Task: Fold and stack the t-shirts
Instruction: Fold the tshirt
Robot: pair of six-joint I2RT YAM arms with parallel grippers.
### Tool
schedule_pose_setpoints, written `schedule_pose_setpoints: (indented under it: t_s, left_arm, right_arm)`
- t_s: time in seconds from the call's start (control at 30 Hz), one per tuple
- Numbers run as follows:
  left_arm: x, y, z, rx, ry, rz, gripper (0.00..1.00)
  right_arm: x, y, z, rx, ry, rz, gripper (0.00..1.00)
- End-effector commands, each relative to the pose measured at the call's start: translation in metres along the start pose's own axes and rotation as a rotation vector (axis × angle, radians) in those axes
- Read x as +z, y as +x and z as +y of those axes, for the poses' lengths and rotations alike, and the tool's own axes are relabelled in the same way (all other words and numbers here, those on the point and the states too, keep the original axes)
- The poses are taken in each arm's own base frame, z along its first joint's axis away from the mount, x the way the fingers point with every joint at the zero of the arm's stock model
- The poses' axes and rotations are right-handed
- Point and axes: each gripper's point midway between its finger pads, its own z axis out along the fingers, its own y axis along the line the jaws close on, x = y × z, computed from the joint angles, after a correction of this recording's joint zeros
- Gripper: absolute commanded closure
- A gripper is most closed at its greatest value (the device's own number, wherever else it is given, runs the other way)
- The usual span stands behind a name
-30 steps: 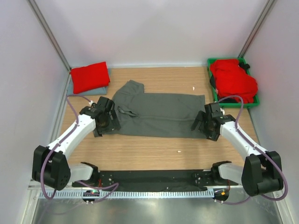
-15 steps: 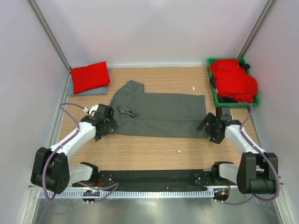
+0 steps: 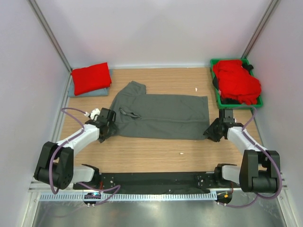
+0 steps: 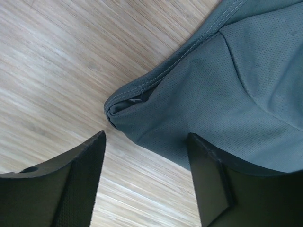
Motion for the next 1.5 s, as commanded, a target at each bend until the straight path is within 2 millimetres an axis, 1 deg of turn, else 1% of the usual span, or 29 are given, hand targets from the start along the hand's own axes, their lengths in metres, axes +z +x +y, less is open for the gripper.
schedule_pose_setpoints:
  t_s: [0.0,0.07,0.1,0.17,0.2,0.23,0.27,0.37,0.43,0.47,0.5,0.6,0.77,0.83,0.93,0.97,1.0,1.03,1.07,1.1,1.13,1.17,1.2,1.23,1.3,1.33,1.4,1.43,1.47]
  left_arm:
    - [0.006,-0.012,-0.005,-0.042,0.013,-0.061,0.31]
    - [0.009,-0.011,-0.005,-0.041,0.009,-0.061,0.43]
    - [0.01,-0.01,-0.004,-0.038,0.004,-0.06,0.52]
    - [0.011,-0.01,-0.004,-0.035,0.005,-0.06,0.66]
    - [0.011,-0.01,-0.004,-0.029,0.005,-0.061,0.75]
    - [0.011,-0.011,-0.005,-0.028,0.01,-0.062,0.92]
    - [0.01,-0.01,-0.006,-0.021,0.015,-0.059,1.0]
    - [0.004,-0.01,-0.006,-0.02,0.029,-0.051,1.0]
    - [-0.003,-0.006,-0.001,-0.032,0.029,-0.037,1.0]
    - [-0.011,-0.008,-0.002,-0.045,0.056,-0.042,1.0]
    - [-0.014,-0.003,0.005,-0.045,0.045,-0.028,1.0]
    - [-0.027,0.003,0.013,-0.068,0.069,-0.022,1.0]
    - [-0.037,0.017,0.028,-0.086,0.075,0.009,1.0]
    - [-0.042,0.019,0.03,-0.096,0.088,0.012,1.0]
    - [-0.048,0.034,0.038,-0.117,0.109,0.048,1.0]
    - [-0.049,0.037,0.04,-0.119,0.113,0.053,0.99]
    - [-0.053,0.036,0.039,-0.126,0.135,0.045,0.95]
    - [-0.054,0.04,0.04,-0.128,0.137,0.047,0.86]
    - [-0.057,0.041,0.037,-0.132,0.152,0.049,0.66]
    - [-0.062,0.045,0.033,-0.123,0.174,0.063,0.57]
    - [-0.067,0.044,0.029,-0.12,0.187,0.069,0.48]
    - [-0.07,0.043,0.027,-0.115,0.193,0.073,0.38]
    - [-0.075,0.042,0.024,-0.104,0.205,0.079,0.35]
    - [-0.085,0.034,0.02,-0.096,0.213,0.073,0.33]
    - [-0.098,0.021,0.018,-0.047,0.22,0.04,0.3]
    - [-0.113,0.005,0.01,-0.022,0.247,0.005,0.29]
    - [-0.126,-0.012,0.007,0.087,0.256,-0.042,0.26]
    - [-0.137,-0.024,0.002,0.114,0.259,-0.069,0.26]
    - [-0.14,-0.029,0.0,0.147,0.26,-0.08,0.25]
  right_arm:
    - [0.004,-0.004,0.002,0.017,-0.006,-0.016,0.63]
    - [0.003,-0.005,0.001,0.017,-0.001,-0.021,0.73]
    - [0.001,-0.006,0.0,0.017,0.004,-0.027,0.83]
    - [-0.001,-0.007,-0.001,0.015,0.01,-0.032,0.88]
    - [-0.003,-0.009,-0.001,0.011,0.013,-0.036,0.91]
    - [-0.004,-0.009,-0.003,0.01,0.027,-0.039,0.92]
    - [-0.006,-0.01,-0.003,0.009,0.029,-0.046,0.93]
    - [-0.01,-0.013,-0.005,0.01,0.045,-0.056,0.94]
    - [-0.014,-0.014,-0.004,0.017,0.046,-0.057,0.94]
    - [-0.015,-0.018,-0.009,0.021,0.077,-0.079,0.94]
    - [-0.017,-0.02,-0.009,0.025,0.082,-0.088,0.94]
    - [-0.021,-0.021,-0.014,0.041,0.104,-0.099,0.93]
    - [-0.026,-0.018,-0.024,0.08,0.135,-0.123,0.94]
    - [-0.028,-0.016,-0.027,0.087,0.137,-0.126,0.93]
    - [-0.03,-0.013,-0.028,0.108,0.135,-0.126,0.92]
    - [-0.032,-0.012,-0.028,0.113,0.132,-0.124,0.91]
    - [-0.033,-0.012,-0.025,0.118,0.119,-0.121,0.88]
    - [-0.036,-0.014,-0.023,0.124,0.109,-0.131,0.76]
    - [-0.039,-0.014,-0.022,0.125,0.109,-0.134,0.66]
    - [-0.041,-0.016,-0.022,0.124,0.113,-0.139,0.56]
    - [-0.044,-0.019,-0.02,0.123,0.11,-0.151,0.37]
    - [-0.048,-0.02,-0.019,0.121,0.101,-0.155,0.27]
    - [-0.05,-0.02,-0.018,0.121,0.098,-0.157,0.2]
    - [-0.055,-0.024,-0.015,0.126,0.093,-0.171,0.12]
    - [-0.064,-0.028,-0.011,0.121,0.069,-0.19,0.07]
    - [-0.071,-0.033,-0.003,0.115,0.039,-0.203,0.07]
    - [-0.083,-0.036,0.01,0.084,-0.021,-0.223,0.07]
    - [-0.092,-0.042,0.022,0.069,-0.061,-0.244,0.07]
    - [-0.098,-0.038,0.038,0.028,-0.118,-0.241,0.09]
